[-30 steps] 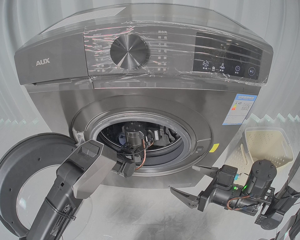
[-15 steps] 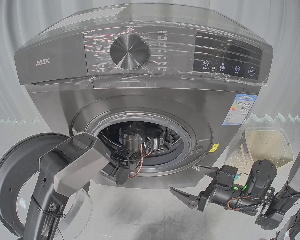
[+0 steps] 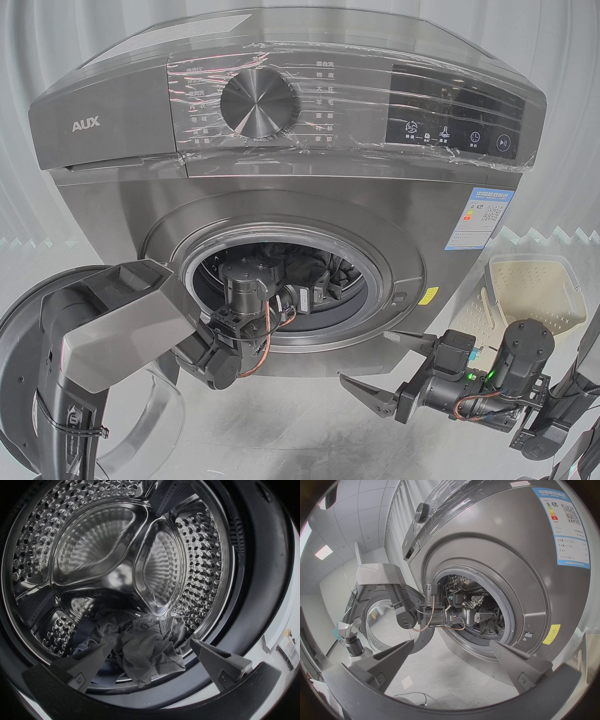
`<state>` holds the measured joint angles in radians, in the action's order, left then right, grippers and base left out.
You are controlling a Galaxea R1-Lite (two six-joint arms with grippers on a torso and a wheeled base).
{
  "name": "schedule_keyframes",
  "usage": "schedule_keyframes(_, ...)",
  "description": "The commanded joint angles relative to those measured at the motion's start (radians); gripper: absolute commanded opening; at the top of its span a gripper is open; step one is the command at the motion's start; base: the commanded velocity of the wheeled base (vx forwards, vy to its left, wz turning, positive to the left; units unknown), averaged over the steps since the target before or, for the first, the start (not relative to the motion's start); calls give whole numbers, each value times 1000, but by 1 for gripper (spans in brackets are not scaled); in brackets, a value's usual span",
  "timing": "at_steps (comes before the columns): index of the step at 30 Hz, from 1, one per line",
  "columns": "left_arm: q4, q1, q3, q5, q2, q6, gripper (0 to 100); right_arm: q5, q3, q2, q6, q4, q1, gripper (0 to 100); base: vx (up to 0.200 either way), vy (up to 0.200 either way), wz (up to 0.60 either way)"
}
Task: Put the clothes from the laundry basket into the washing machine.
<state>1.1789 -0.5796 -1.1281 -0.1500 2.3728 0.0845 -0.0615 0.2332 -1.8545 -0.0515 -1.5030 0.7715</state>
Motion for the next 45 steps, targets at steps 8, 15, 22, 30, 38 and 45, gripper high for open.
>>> schedule_keyframes(8, 87, -45, 198, 21, -90, -5, 100, -1, 0, 0, -1, 0, -4, 100, 0, 0, 0)
schedule_keyframes(15, 252, -149, 473, 66, -233, -20, 100, 0, -8, 12, -2, 0, -6, 100, 0, 0, 0)
schedule_keyframes(22, 347, -283, 748, 61, -498, -9, 100, 11, -14, 130, 2, 13, 2, 100, 0, 0, 0)
schedule_keyframes(30, 346, -368, 938, -23, -771, -6, 100, 31, -80, 244, 4, 18, -8, 100, 0, 0, 0)
schedule_keyframes(38, 332, -345, 1087, -48, -937, 43, 100, 196, -144, 396, -37, 73, -54, 100, 0, 0, 0)
schedule_keyframes(45, 301, -298, 1128, -134, -1024, 46, 100, 218, -170, 472, -57, 95, -152, 100, 0, 0, 0)
